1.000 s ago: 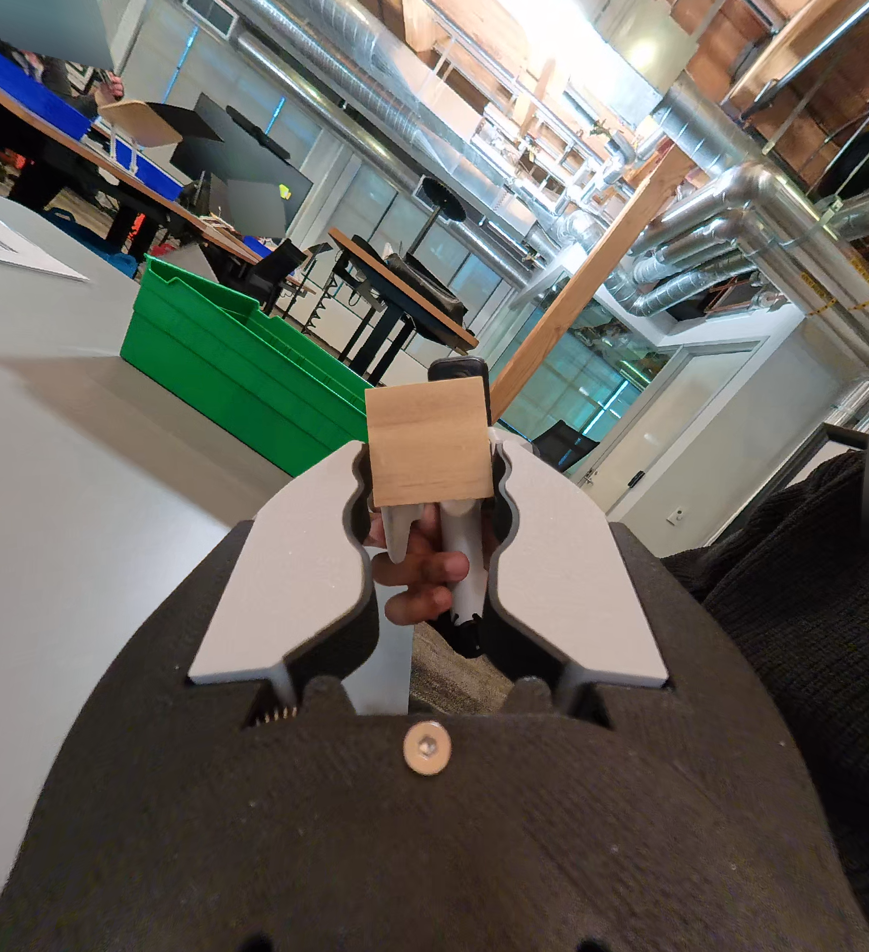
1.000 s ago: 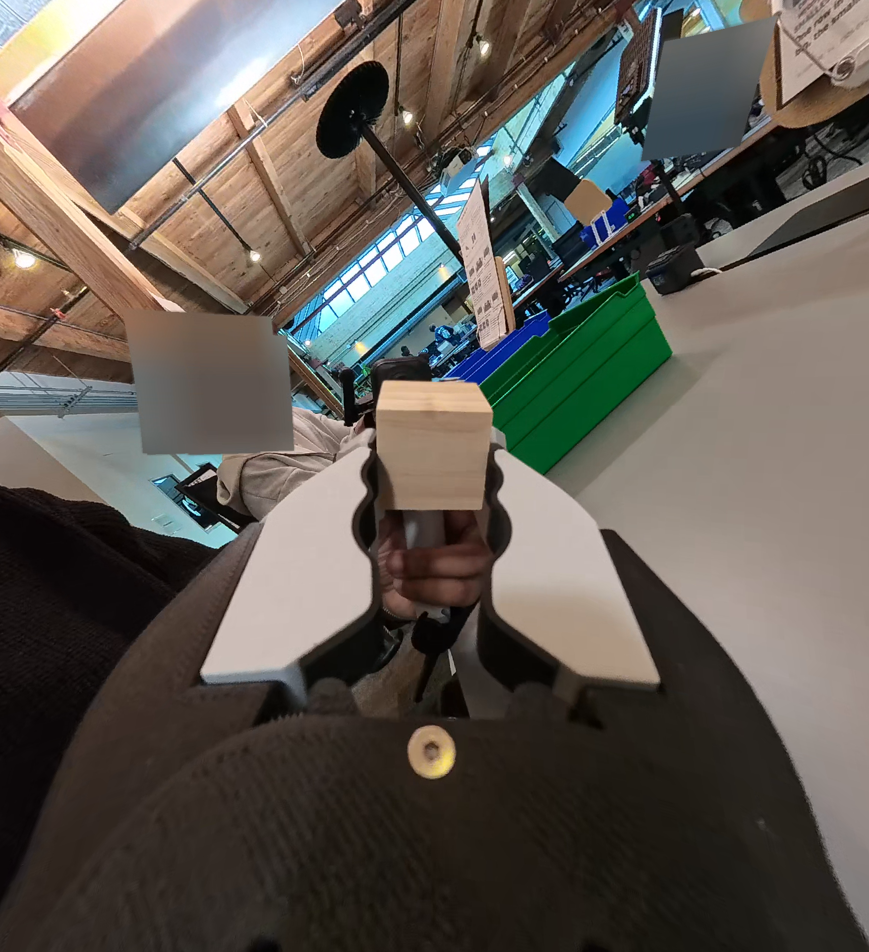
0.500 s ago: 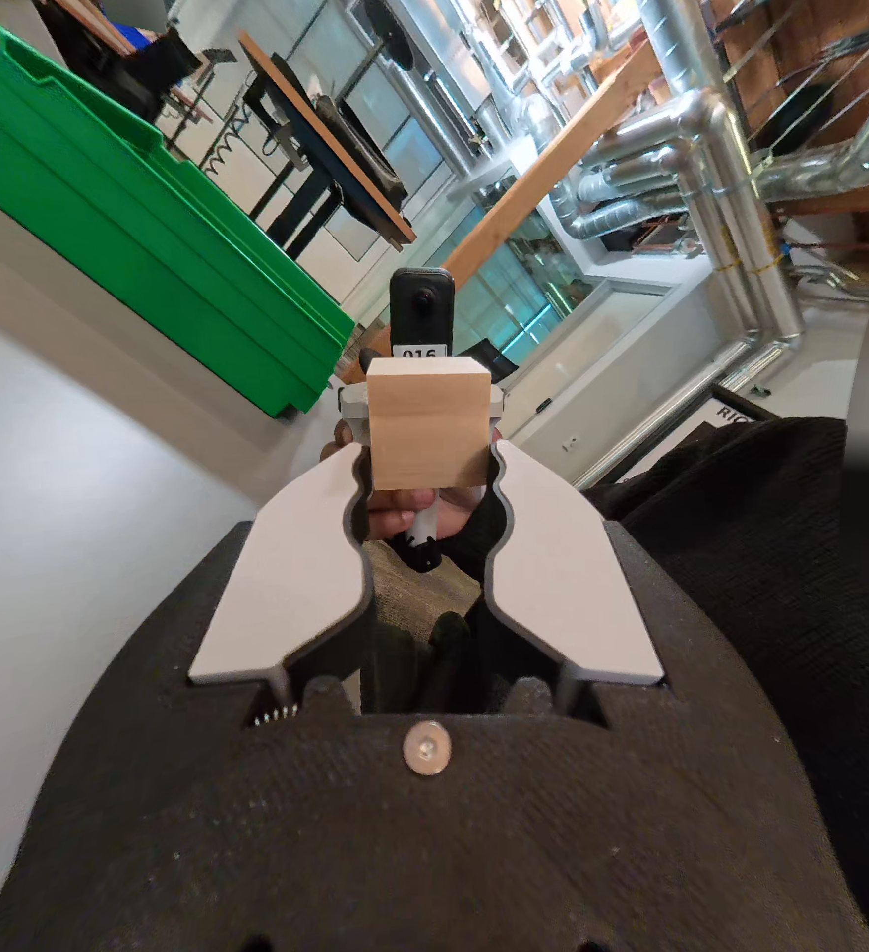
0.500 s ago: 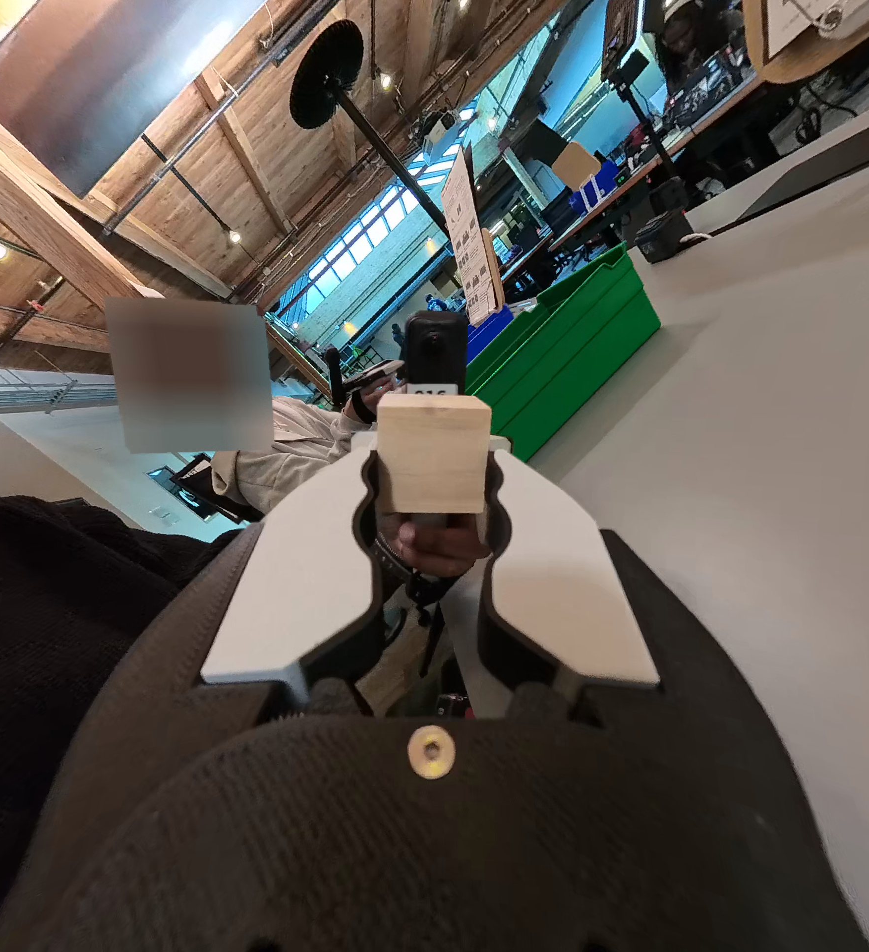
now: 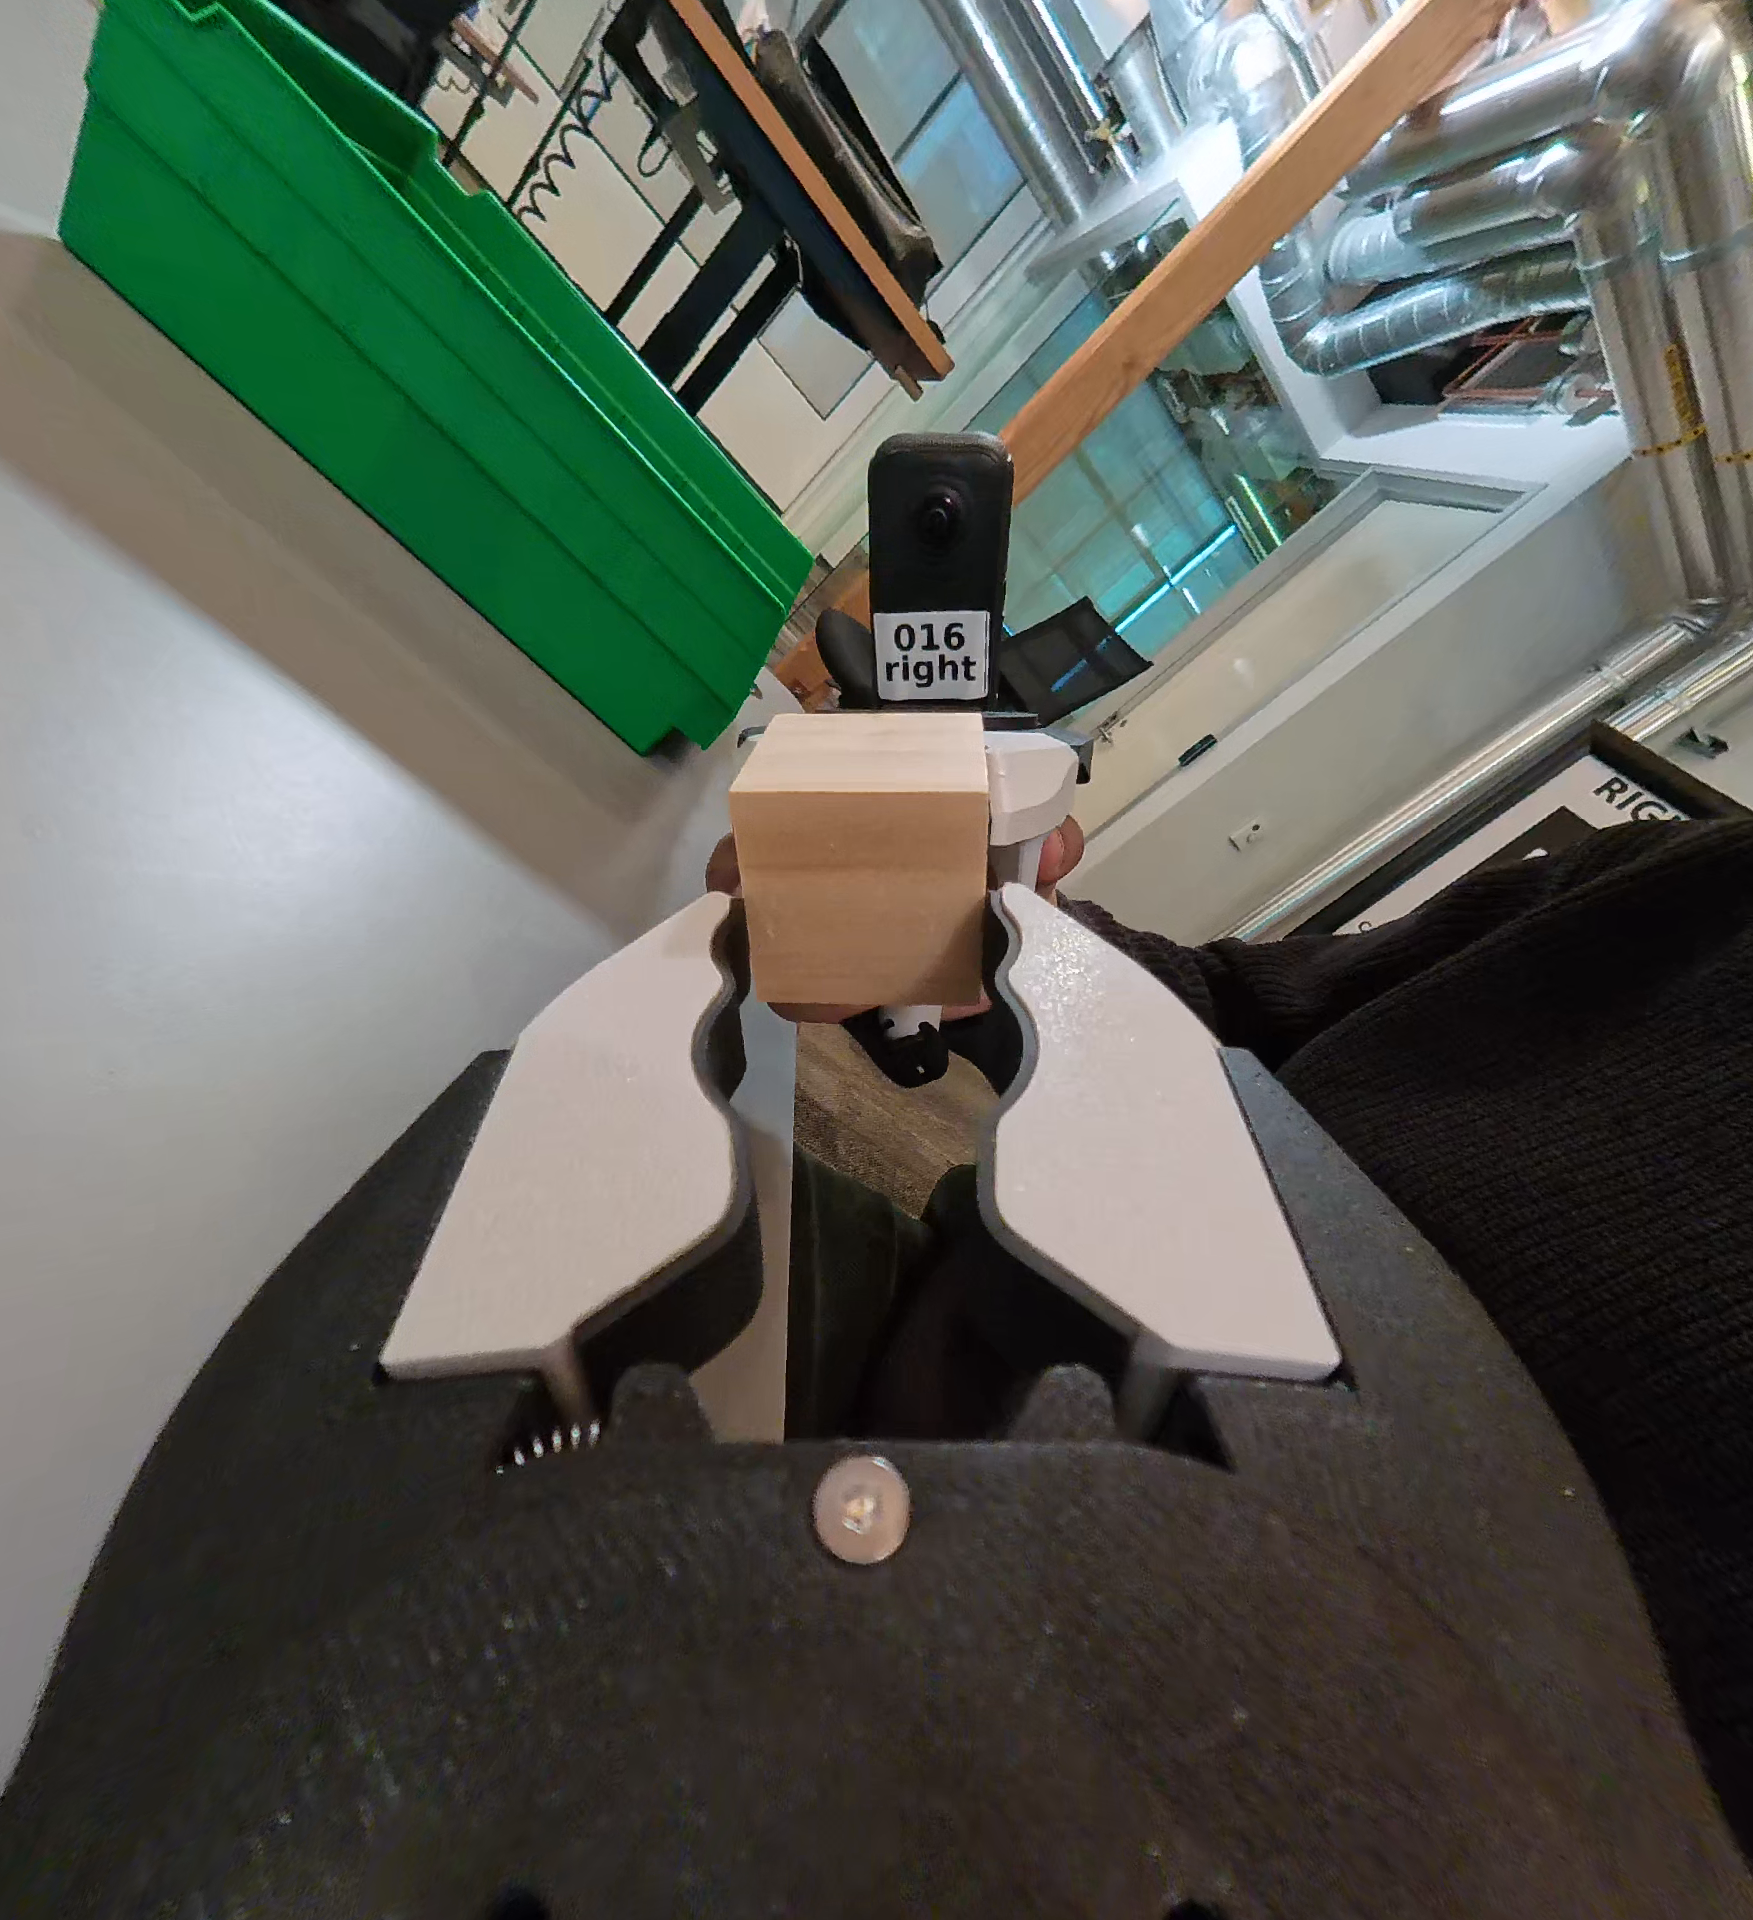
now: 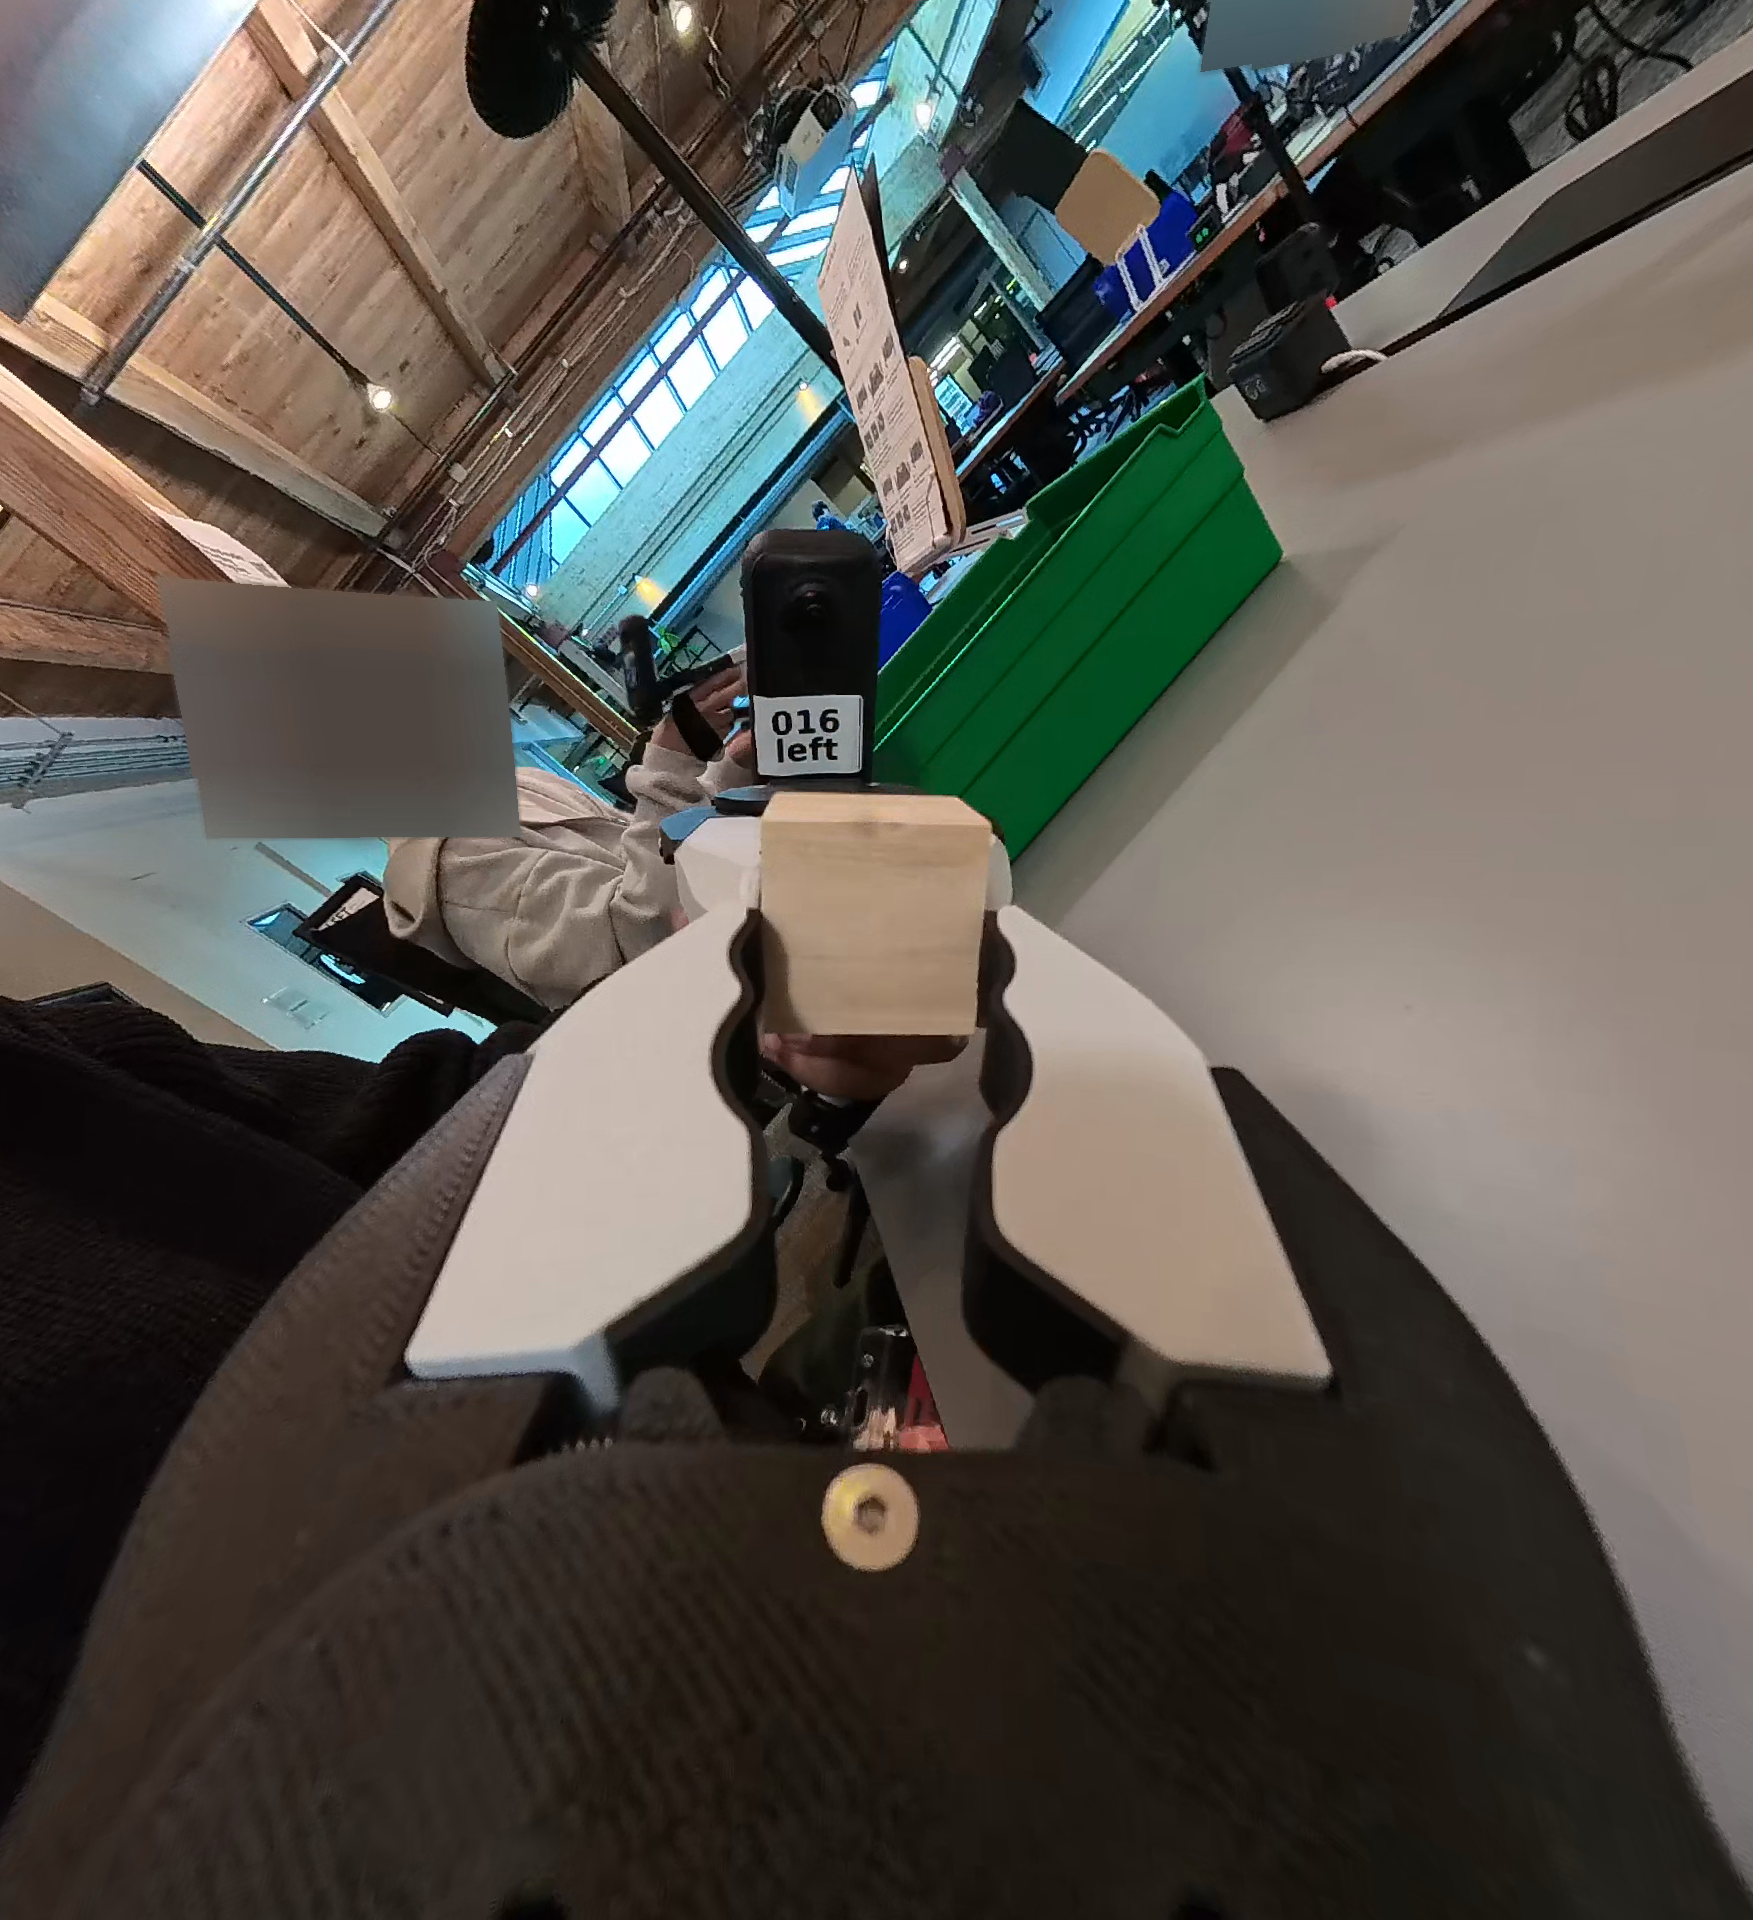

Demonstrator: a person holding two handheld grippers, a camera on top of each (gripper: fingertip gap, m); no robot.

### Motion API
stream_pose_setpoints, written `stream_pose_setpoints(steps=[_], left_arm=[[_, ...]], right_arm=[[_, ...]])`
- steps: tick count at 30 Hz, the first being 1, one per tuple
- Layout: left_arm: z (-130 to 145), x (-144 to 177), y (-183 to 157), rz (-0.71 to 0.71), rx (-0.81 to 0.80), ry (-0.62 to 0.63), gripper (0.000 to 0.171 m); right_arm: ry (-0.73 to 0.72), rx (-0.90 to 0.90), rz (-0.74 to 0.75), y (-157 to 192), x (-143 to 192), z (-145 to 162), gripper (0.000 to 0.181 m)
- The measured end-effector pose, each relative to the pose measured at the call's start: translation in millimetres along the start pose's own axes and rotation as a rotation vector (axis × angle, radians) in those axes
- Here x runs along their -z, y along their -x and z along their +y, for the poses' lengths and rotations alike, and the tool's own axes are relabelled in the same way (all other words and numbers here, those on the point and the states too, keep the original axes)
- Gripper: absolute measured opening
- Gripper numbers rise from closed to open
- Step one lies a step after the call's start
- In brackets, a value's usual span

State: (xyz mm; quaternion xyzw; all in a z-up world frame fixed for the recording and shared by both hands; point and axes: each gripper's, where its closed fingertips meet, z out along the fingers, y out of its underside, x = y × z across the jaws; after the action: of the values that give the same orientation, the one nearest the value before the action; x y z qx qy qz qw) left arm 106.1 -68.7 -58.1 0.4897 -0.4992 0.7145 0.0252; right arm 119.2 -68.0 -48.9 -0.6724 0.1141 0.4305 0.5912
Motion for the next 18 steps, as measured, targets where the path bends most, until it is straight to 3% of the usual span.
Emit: stream_pose_setpoints(steps=[18], left_arm=[[-0.9,2.4,-0.5,0.022,0.041,0.000,0.044]], right_arm=[[0.028,0.017,0.006,1.0,-2.2,5.3,0.040]])
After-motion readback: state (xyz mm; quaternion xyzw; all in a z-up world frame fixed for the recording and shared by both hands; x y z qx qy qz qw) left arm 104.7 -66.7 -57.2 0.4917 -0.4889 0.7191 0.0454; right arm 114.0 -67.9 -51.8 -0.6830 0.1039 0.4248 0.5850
